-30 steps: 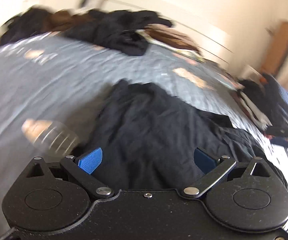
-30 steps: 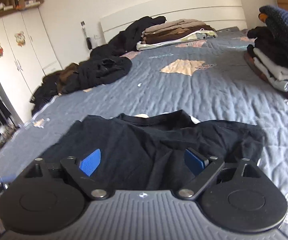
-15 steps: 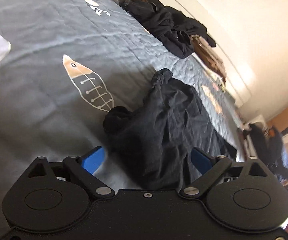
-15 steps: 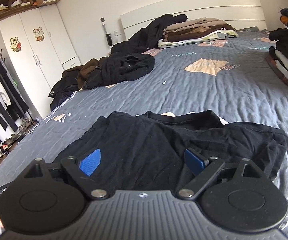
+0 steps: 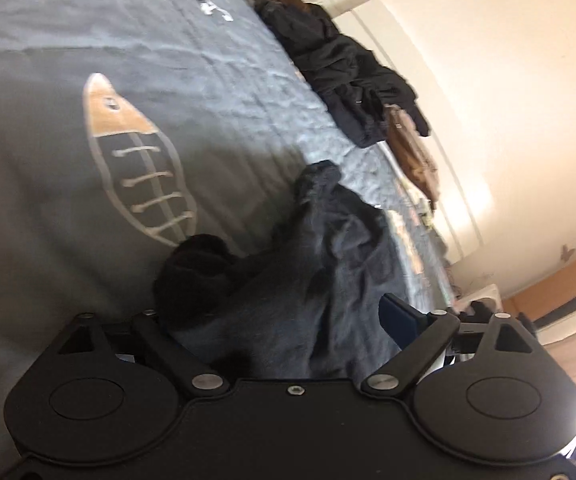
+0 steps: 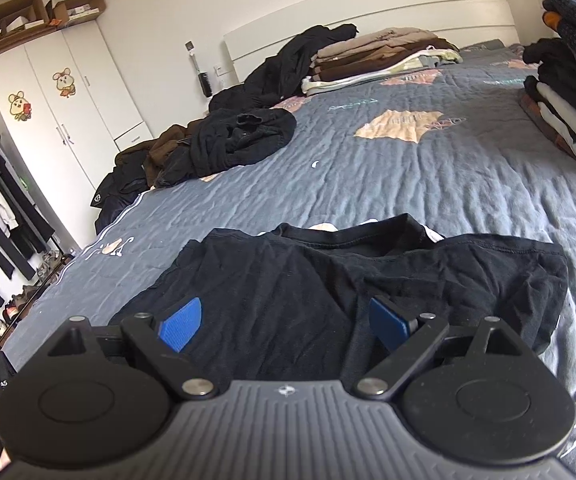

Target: Fold clothes

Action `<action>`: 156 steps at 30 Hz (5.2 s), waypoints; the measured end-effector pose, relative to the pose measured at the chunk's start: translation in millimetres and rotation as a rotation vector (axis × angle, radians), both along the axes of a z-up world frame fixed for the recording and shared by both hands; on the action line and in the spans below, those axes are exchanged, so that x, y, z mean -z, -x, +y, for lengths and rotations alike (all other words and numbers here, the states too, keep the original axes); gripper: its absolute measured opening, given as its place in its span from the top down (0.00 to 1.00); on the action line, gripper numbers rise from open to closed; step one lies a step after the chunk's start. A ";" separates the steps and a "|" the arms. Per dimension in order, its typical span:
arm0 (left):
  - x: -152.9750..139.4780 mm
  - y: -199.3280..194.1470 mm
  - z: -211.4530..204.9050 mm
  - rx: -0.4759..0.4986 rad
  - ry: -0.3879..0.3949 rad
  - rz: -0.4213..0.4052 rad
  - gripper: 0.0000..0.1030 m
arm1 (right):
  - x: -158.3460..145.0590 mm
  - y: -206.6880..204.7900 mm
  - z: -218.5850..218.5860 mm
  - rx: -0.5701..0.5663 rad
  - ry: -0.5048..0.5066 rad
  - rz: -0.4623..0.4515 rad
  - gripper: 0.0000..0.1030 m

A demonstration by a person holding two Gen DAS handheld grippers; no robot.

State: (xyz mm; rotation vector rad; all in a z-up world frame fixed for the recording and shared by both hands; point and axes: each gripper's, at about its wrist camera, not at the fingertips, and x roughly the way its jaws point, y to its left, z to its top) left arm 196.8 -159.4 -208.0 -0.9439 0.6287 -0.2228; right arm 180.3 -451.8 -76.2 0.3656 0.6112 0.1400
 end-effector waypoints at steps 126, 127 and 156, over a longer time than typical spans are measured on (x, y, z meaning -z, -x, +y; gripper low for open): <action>-116.3 -29.5 -53.3 0.642 -0.898 -0.208 0.27 | 18.1 17.8 -0.2 -0.189 -0.172 0.060 0.10; -103.8 -36.4 -51.1 0.655 -0.887 -0.181 0.30 | 27.8 18.0 0.9 -0.198 -0.156 0.090 0.11; -86.4 -50.4 47.6 0.696 -0.628 -0.165 0.45 | 49.5 34.5 -22.6 -0.128 -0.118 0.130 0.11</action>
